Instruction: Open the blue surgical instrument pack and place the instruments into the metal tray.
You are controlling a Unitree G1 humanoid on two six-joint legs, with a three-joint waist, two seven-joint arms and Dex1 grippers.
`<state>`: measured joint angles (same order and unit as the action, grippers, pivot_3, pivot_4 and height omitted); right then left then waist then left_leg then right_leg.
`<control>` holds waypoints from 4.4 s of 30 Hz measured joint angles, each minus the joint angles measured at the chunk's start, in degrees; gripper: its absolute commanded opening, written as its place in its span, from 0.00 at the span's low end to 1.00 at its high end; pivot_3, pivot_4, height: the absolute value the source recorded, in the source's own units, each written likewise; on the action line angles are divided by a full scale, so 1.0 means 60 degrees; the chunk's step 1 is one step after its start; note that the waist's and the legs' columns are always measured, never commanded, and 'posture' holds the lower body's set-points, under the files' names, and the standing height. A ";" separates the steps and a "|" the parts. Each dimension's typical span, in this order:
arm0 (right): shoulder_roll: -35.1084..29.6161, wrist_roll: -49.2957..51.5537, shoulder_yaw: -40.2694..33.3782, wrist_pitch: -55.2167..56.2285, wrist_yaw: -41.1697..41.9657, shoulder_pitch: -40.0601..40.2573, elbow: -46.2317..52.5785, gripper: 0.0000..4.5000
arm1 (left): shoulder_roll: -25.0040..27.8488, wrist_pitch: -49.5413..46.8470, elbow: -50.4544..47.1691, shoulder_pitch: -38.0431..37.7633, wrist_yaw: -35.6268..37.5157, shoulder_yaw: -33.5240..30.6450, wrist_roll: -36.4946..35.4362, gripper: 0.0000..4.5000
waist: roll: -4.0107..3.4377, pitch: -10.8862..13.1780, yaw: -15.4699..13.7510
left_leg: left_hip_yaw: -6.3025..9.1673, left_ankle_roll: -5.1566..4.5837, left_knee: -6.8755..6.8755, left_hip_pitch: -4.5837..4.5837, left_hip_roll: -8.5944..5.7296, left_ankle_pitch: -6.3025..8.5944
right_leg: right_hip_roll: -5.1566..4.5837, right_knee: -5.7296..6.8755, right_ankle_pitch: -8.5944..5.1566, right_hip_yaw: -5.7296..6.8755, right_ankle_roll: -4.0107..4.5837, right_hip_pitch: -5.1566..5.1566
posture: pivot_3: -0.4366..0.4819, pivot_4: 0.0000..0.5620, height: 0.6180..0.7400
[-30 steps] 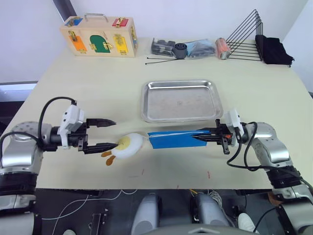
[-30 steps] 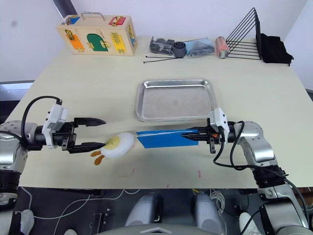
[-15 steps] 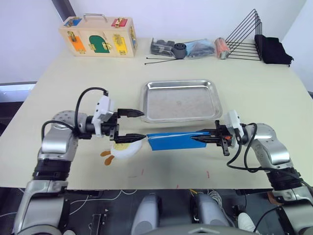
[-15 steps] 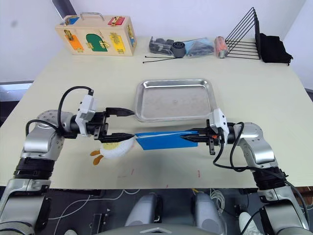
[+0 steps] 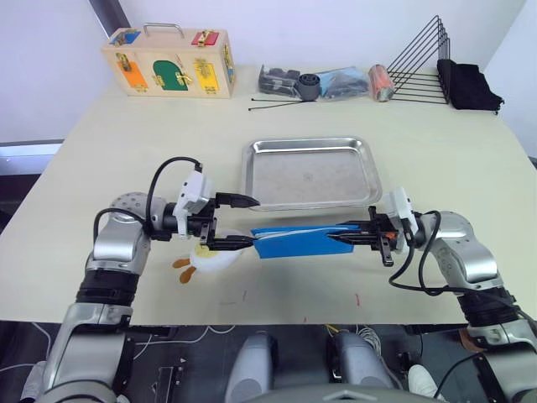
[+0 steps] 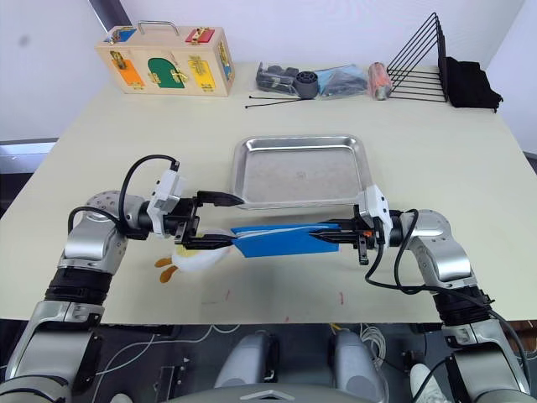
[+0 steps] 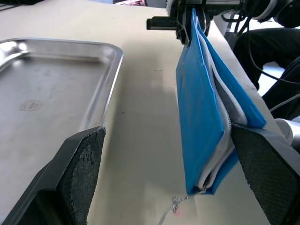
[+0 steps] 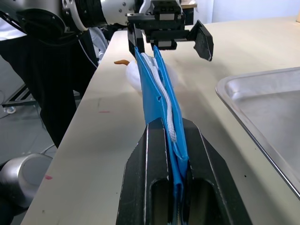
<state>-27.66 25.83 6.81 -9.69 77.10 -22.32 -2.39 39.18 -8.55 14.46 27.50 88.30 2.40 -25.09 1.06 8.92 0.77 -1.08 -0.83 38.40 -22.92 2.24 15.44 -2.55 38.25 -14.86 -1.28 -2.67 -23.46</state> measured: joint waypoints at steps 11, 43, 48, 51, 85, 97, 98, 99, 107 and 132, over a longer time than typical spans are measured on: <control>-0.0001 0.0000 0.0000 -0.0002 -0.0011 0.0000 -0.0001 0.00 | -0.0033 -0.0828 -0.0448 -0.0244 0.0127 0.0082 -0.0408 0.00 | 0.0000 0.0000 -0.0001 | 0.0003 0.0000 0.0000 0.0000 0.0000 0.0000 | 0.0000 0.0001 0.0000 0.0001 0.0000 0.0000 | 0.48 0.27 1.00; -0.0949 0.2263 -0.1095 -0.3799 -0.1942 0.0312 0.2100 0.18 | -0.0980 0.0339 0.1494 0.0423 0.0008 0.0278 0.0278 0.00 | 0.0000 -0.0002 -0.0046 | 0.0004 -0.0001 0.0003 -0.0003 -0.0005 0.0000 | -0.0004 -0.0002 0.0000 0.0002 -0.0001 0.0003 | 0.48 0.27 1.00; -0.1395 0.1619 -0.0354 -0.3619 -0.1598 0.0986 0.2207 0.01 | -0.1030 0.0607 0.1671 0.0499 -0.0001 0.0281 0.0464 0.00 | 0.0001 -0.0003 -0.0061 | 0.0005 -0.0001 0.0003 -0.0005 -0.0006 0.0001 | -0.0004 -0.0006 0.0000 0.0003 -0.0001 0.0003 | 0.48 0.27 1.00; -0.1637 0.1374 -0.0112 -0.3431 -0.1275 0.1269 0.2281 0.01 | -0.1037 0.0684 0.1765 0.0561 -0.0084 0.0279 0.0606 0.00 | -0.0001 -0.0004 -0.0038 | 0.0006 -0.0001 0.0002 -0.0003 -0.0006 0.0000 | -0.0004 -0.0005 0.0000 0.0002 -0.0001 0.0004 | 0.48 0.27 1.00; -0.2051 -0.0685 0.1042 -0.1181 -0.0586 0.2899 0.1830 0.01 | -0.1458 -0.1176 0.2352 0.1368 -0.1848 0.0968 0.2250 0.00 | -0.0005 -0.0023 0.0005 | 0.0011 -0.0001 0.0003 0.0021 -0.0007 0.0001 | 0.0001 -0.0005 -0.0001 0.0000 -0.0002 0.0019 | 0.48 0.27 1.00; -0.2104 -0.0400 0.1023 -0.1608 -0.0388 0.2824 0.1843 0.17 | -0.1491 -0.1213 0.2215 0.1196 -0.2103 0.0753 0.2091 0.59 | -0.0006 -0.0026 0.0003 | 0.0012 -0.0001 0.0004 0.0023 -0.0007 0.0001 | 0.0001 -0.0005 -0.0001 -0.0001 -0.0002 0.0021 | 0.48 0.27 1.00; -0.2104 -0.0402 0.1023 -0.1604 -0.0390 0.2824 0.1843 0.17 | -0.1492 -0.1216 0.2215 0.1195 -0.2104 0.0751 0.2091 0.59 | -0.0006 -0.0026 0.0002 | 0.0012 -0.0001 0.0004 0.0023 -0.0007 0.0001 | 0.0001 -0.0005 -0.0001 -0.0001 -0.0002 0.0021 | 0.48 0.27 1.00; -0.2105 -0.0375 0.1017 -0.1655 -0.0383 0.2823 0.1843 0.17 | -0.1494 -0.1231 0.2199 0.1182 -0.2122 0.0728 0.2082 0.59 | -0.0006 -0.0026 0.0000 | 0.0013 -0.0001 0.0004 0.0023 -0.0007 0.0001 | 0.0001 -0.0005 -0.0001 -0.0001 -0.0002 0.0021 | 0.48 0.27 1.00; -0.2199 0.0012 0.0999 -0.1895 -0.0134 0.2822 0.2036 0.89 | -0.1493 -0.1237 0.2028 0.1012 -0.2198 0.0568 0.1887 0.62 | -0.0006 -0.0026 0.0008 | 0.0014 -0.0001 0.0004 0.0024 -0.0007 0.0001 | 0.0002 -0.0004 -0.0001 -0.0002 -0.0002 0.0021 | 0.48 0.27 1.00; -0.0898 -0.0035 -0.0141 -0.0227 -0.1209 0.1689 0.1918 0.99 | -0.0384 0.0303 0.0079 0.0027 -0.0240 -0.0166 0.0507 0.62 | 0.0008 -0.0013 0.0001 | 0.0018 0.0000 0.0005 0.0009 -0.0004 0.0000 | 0.0000 -0.0008 -0.0001 0.0006 -0.0002 0.0017 | 0.48 0.27 1.00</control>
<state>-33.04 25.62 5.96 -11.05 69.84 -12.18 9.12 36.88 -6.73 14.94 27.66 86.86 1.41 -22.05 1.11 8.85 0.78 -0.97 -0.83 38.43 -22.87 2.21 15.45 -2.55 38.20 -14.86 -1.25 -2.68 -23.36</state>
